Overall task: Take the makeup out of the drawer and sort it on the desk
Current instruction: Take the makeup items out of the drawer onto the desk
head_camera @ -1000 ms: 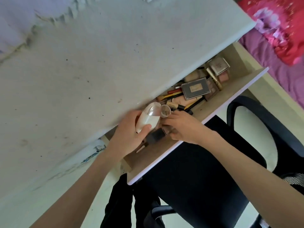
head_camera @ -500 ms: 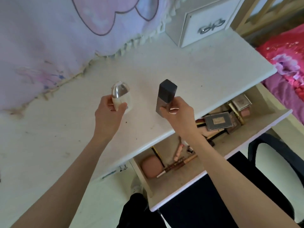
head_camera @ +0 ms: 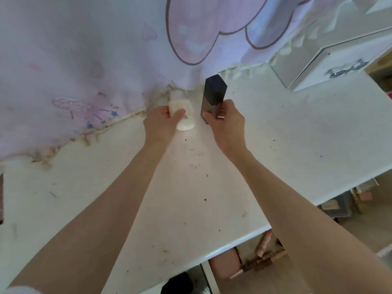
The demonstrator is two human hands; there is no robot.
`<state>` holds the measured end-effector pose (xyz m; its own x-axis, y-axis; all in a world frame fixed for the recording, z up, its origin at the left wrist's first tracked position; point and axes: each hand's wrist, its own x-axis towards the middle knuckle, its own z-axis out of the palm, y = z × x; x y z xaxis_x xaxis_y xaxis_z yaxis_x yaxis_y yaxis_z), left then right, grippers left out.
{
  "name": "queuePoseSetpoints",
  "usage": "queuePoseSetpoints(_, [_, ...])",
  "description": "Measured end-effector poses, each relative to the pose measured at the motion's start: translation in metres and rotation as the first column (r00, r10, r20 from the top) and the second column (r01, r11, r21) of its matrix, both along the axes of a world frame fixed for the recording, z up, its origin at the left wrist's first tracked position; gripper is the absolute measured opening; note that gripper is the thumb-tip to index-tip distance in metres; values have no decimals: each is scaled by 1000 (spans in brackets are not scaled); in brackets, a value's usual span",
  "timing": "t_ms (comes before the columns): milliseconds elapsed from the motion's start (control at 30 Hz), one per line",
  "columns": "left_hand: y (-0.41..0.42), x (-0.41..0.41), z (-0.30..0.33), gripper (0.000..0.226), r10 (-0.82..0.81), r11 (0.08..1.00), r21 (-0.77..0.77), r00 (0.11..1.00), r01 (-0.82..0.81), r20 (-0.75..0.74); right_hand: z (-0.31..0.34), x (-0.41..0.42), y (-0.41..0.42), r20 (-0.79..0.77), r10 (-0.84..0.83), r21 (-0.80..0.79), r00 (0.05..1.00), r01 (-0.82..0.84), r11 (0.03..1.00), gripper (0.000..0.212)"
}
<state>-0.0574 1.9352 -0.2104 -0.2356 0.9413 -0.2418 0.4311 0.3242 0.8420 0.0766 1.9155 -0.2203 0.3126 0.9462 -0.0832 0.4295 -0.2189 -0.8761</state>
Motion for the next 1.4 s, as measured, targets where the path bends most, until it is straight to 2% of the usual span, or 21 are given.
queuePoseSetpoints(167, [25,-4,-11,31,108,993,61,994,-106,-35,1,-13,37,51,23,49,998,-25,999,17])
queuePoseSetpoints(300, [11,-7,-23,27,-6,989,145,983,33,-183,-5,-14,38,43,53,0,998,-53,999,18])
queuePoseSetpoints(400, [-15,-6,-36,35,-83,973,182,947,145,-310,-18,-6,17,177,145,-74,973,-134,988,41])
queuePoseSetpoints(467, [-39,-6,-45,43,-149,951,181,886,249,-440,-28,3,-5,336,214,-102,917,-191,976,52])
queuePoseSetpoints(533, [-65,-5,-55,48,-222,912,140,752,385,-620,-37,15,-34,539,270,-100,798,-257,961,51])
queuePoseSetpoints(600, [-89,-3,-58,50,-281,884,56,624,464,-730,-45,26,-63,670,270,-81,691,-294,952,52])
queuePoseSetpoints(733, [-143,1,-59,53,-372,821,-44,475,569,-798,-49,48,-130,756,269,-110,597,-290,951,50])
queuePoseSetpoints(867, [-191,14,-55,53,-423,776,-100,397,622,-815,-50,72,-196,757,325,-177,567,-301,937,52])
queuePoseSetpoints(967, [-223,28,-54,53,-438,748,-91,386,658,-812,-50,90,-231,734,369,-215,569,-321,922,53])
queuePoseSetpoints(1100, [-269,45,-54,48,-452,701,-28,413,713,-791,-54,109,-272,627,385,-228,677,-314,922,53])
queuePoseSetpoints(1167, [-288,50,-56,42,-459,661,37,443,749,-770,-58,118,-290,565,384,-310,730,-243,919,49])
queuePoseSetpoints(1267, [-307,55,-68,38,-562,546,84,439,833,-700,-63,132,-303,462,419,-504,782,-158,849,37])
queuePoseSetpoints(1334, [-309,59,-80,44,-667,485,-11,361,874,-651,-65,138,-300,427,413,-550,804,-132,825,33])
queuePoseSetpoints(1400, [-305,66,-92,57,-726,499,-185,292,846,-622,-67,141,-287,381,336,-560,861,-75,825,36])
